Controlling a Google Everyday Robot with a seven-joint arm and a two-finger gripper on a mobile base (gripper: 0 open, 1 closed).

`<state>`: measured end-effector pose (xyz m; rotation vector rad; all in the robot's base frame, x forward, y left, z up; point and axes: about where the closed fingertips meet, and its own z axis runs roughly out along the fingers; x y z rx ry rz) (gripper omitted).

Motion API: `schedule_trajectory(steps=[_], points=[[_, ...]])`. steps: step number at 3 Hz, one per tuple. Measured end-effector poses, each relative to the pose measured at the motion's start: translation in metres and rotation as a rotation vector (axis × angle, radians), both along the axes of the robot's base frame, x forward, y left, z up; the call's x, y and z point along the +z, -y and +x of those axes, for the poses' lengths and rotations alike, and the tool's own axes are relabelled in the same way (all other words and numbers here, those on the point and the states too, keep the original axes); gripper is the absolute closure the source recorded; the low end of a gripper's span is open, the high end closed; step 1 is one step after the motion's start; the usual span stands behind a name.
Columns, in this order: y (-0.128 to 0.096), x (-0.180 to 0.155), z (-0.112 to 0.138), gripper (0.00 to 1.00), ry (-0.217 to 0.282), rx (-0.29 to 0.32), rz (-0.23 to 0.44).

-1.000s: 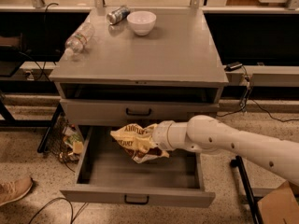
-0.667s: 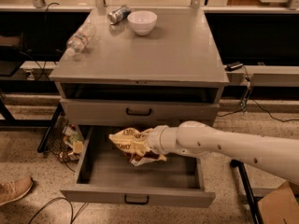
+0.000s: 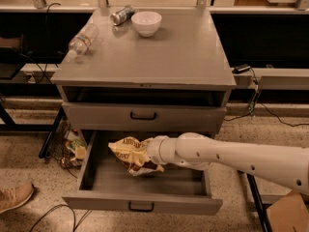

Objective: Place brown chip bag into middle drawer

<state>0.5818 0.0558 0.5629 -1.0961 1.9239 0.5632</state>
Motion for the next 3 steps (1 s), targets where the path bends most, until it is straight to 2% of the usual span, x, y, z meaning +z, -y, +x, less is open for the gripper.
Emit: schedule_trajectory(steps=[1, 2, 3], points=[[-0.004, -0.005, -0.003, 0.11, -0.002, -0.003, 0.026], [0.006, -0.004, -0.011, 0.0, 0.001, -0.027, 0.054], [0.026, 0.006, -0.036, 0.0, 0.003, -0.06, 0.089]])
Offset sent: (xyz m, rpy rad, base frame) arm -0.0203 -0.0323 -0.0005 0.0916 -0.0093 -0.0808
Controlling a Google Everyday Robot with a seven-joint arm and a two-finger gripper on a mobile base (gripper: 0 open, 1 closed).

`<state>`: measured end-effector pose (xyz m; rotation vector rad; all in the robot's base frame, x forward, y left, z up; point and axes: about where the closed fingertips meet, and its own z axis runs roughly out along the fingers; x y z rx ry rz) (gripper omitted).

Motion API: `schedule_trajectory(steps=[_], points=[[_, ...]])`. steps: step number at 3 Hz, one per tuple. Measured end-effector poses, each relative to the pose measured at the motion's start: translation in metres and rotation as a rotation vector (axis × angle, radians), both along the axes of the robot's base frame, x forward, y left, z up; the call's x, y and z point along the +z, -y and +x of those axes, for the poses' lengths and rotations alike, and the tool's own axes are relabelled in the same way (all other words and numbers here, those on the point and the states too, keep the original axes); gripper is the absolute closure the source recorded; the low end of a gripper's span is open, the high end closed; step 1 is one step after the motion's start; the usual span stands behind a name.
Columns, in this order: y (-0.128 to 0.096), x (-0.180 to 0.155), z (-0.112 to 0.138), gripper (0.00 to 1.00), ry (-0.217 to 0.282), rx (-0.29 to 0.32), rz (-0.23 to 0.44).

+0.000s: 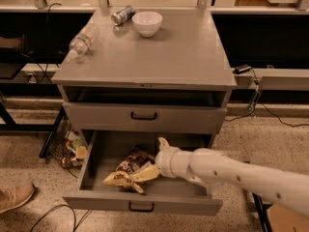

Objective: Place brown chip bag into middle drawer

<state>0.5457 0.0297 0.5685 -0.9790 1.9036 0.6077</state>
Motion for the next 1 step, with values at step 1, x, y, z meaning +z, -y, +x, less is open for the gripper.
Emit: schedule_trajectory(steps=[1], points=[[0.0425, 0.0062, -0.0363, 0.0, -0.024, -0.071, 0.028]])
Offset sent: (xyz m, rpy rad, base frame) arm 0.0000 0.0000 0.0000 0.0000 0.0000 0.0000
